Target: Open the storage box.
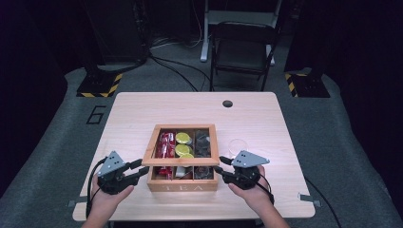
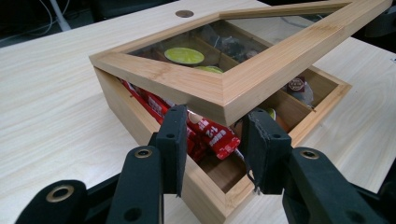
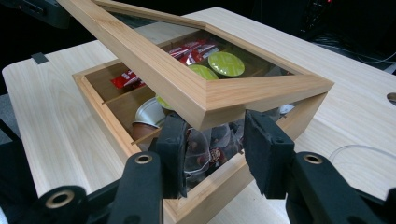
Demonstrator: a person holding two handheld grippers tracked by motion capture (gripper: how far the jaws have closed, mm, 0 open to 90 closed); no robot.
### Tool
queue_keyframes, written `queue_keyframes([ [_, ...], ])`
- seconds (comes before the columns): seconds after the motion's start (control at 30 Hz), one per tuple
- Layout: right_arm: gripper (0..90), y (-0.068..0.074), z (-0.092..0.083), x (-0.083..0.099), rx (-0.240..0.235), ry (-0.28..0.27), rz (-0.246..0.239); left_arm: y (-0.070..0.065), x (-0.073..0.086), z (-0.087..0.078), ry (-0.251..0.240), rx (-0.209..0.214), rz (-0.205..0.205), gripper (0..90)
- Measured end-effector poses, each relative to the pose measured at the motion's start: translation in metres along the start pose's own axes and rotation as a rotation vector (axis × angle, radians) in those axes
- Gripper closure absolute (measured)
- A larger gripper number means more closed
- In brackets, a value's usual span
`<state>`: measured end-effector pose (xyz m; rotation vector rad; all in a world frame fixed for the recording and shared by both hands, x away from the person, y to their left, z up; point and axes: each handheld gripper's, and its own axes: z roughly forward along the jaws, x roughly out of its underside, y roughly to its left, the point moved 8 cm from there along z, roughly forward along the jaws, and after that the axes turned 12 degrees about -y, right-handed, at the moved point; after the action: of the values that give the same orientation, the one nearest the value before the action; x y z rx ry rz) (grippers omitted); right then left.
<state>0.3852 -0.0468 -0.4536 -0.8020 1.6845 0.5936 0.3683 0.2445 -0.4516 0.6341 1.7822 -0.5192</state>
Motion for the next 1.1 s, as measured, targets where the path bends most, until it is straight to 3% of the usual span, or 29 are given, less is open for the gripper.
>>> queue_keyframes([
  [0.13,58.6,-0.001,0.000,-0.006,-0.001,-0.002,0.004,0.001,-0.007,0.000,0.003,-0.014,0.009,61.1],
  [0.23,57.9,-0.002,0.000,-0.012,0.005,-0.002,-0.010,0.002,-0.011,0.001,0.022,0.002,0.007,59.0],
  [0.33,57.4,-0.003,0.000,-0.014,0.008,-0.002,-0.021,0.002,-0.015,0.001,0.029,-0.008,0.043,58.0],
  [0.43,56.3,-0.003,0.000,-0.016,0.000,-0.001,-0.028,0.002,-0.017,0.001,0.029,-0.010,0.047,57.8],
  [0.8,54.7,-0.007,0.003,-0.030,0.012,-0.022,-0.017,0.007,-0.030,0.004,0.014,-0.020,0.034,57.9],
  [1.1,54.7,-0.011,0.005,-0.039,0.010,-0.009,-0.005,0.011,-0.038,0.006,0.010,-0.022,0.021,57.9],
])
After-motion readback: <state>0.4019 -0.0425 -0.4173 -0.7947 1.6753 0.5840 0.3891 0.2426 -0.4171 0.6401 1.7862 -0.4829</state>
